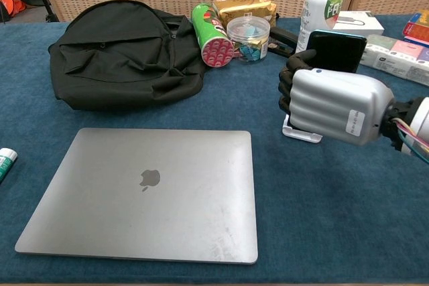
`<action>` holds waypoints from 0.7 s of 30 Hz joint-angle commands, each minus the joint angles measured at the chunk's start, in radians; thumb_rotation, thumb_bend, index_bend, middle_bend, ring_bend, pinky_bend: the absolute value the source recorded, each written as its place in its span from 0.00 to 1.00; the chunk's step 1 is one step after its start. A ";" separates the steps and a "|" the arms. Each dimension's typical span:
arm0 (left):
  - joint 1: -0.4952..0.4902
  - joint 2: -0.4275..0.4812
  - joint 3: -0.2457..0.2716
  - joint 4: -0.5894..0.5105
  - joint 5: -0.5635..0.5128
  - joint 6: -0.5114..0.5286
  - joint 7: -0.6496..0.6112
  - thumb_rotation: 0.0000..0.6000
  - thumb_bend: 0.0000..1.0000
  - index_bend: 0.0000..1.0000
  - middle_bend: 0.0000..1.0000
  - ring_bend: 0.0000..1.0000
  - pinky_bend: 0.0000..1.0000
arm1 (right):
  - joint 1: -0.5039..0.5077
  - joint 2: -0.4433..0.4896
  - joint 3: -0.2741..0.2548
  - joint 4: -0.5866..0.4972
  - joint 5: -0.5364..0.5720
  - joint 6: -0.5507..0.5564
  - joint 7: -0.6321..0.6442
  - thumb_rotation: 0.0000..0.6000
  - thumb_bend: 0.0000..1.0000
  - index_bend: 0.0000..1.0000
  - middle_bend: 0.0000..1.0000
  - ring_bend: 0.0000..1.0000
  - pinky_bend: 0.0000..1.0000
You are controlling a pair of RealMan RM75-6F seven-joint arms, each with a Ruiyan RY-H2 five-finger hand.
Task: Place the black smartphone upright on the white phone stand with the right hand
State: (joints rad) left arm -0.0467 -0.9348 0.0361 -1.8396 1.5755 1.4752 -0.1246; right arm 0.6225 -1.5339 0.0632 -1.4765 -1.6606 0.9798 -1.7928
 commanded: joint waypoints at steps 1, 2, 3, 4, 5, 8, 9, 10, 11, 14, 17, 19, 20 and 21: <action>0.000 0.001 0.000 0.000 0.000 0.000 -0.001 1.00 0.00 0.00 0.00 0.00 0.00 | -0.002 -0.008 -0.002 0.003 0.006 0.000 -0.011 1.00 0.39 0.46 0.45 0.33 0.42; 0.000 0.001 0.000 0.000 0.000 0.000 -0.002 1.00 0.00 0.00 0.00 0.00 0.00 | -0.002 -0.010 -0.001 0.003 0.008 0.002 -0.014 1.00 0.39 0.46 0.45 0.33 0.42; 0.000 0.001 0.000 0.001 0.000 0.000 -0.003 1.00 0.00 0.00 0.00 0.00 0.00 | -0.003 -0.014 0.001 0.004 0.012 0.003 -0.017 1.00 0.39 0.46 0.45 0.33 0.42; 0.000 0.001 -0.001 0.001 -0.001 0.000 -0.003 1.00 0.00 0.00 0.00 0.00 0.00 | -0.003 -0.016 0.002 0.003 0.015 0.004 -0.019 1.00 0.39 0.46 0.45 0.33 0.42; 0.000 0.001 -0.001 0.001 -0.001 0.000 -0.003 1.00 0.00 0.00 0.00 0.00 0.00 | -0.004 -0.018 0.004 0.003 0.019 0.005 -0.022 1.00 0.39 0.46 0.45 0.33 0.42; 0.000 0.002 -0.001 0.001 -0.002 0.000 -0.004 1.00 0.00 0.00 0.00 0.00 0.00 | -0.004 -0.021 0.006 0.000 0.028 0.006 -0.032 1.00 0.37 0.46 0.45 0.33 0.42; -0.001 0.002 -0.001 0.001 -0.002 -0.001 -0.004 1.00 0.00 0.00 0.00 0.00 0.00 | -0.004 -0.022 0.005 -0.001 0.029 0.007 -0.033 1.00 0.37 0.46 0.45 0.33 0.42; -0.001 0.002 -0.001 0.001 -0.002 -0.001 -0.004 1.00 0.00 0.00 0.00 0.00 0.00 | -0.004 -0.023 0.004 -0.002 0.030 0.007 -0.033 1.00 0.37 0.46 0.45 0.33 0.42; -0.001 0.002 -0.001 0.001 -0.001 -0.001 -0.003 1.00 0.00 0.00 0.00 0.00 0.00 | -0.003 -0.024 0.004 -0.003 0.030 0.009 -0.033 1.00 0.36 0.46 0.44 0.33 0.42; 0.000 0.002 -0.001 0.001 -0.002 -0.001 -0.003 1.00 0.00 0.00 0.00 0.00 0.00 | -0.004 -0.026 0.001 -0.005 0.029 0.015 -0.031 1.00 0.36 0.46 0.42 0.33 0.42; -0.001 0.002 -0.001 0.000 -0.002 -0.002 -0.001 1.00 0.00 0.00 0.00 0.00 0.00 | -0.003 -0.027 0.001 -0.007 0.030 0.020 -0.030 1.00 0.36 0.44 0.41 0.33 0.42; -0.001 0.001 0.000 -0.001 -0.001 -0.003 0.001 1.00 0.00 0.00 0.00 0.00 0.00 | -0.001 -0.028 0.001 -0.007 0.028 0.021 -0.032 1.00 0.36 0.44 0.40 0.33 0.42; -0.001 0.001 0.000 -0.001 -0.001 -0.003 0.002 1.00 0.00 0.00 0.00 0.00 0.00 | 0.000 -0.029 0.001 -0.006 0.028 0.022 -0.033 1.00 0.36 0.44 0.40 0.33 0.42; 0.000 0.001 0.000 -0.001 -0.001 -0.002 0.002 1.00 0.00 0.00 0.00 0.00 0.00 | 0.000 -0.029 0.000 -0.006 0.029 0.021 -0.034 1.00 0.36 0.44 0.39 0.33 0.41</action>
State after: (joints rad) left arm -0.0472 -0.9338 0.0362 -1.8406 1.5744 1.4728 -0.1226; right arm 0.6223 -1.5631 0.0637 -1.4829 -1.6317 1.0013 -1.8263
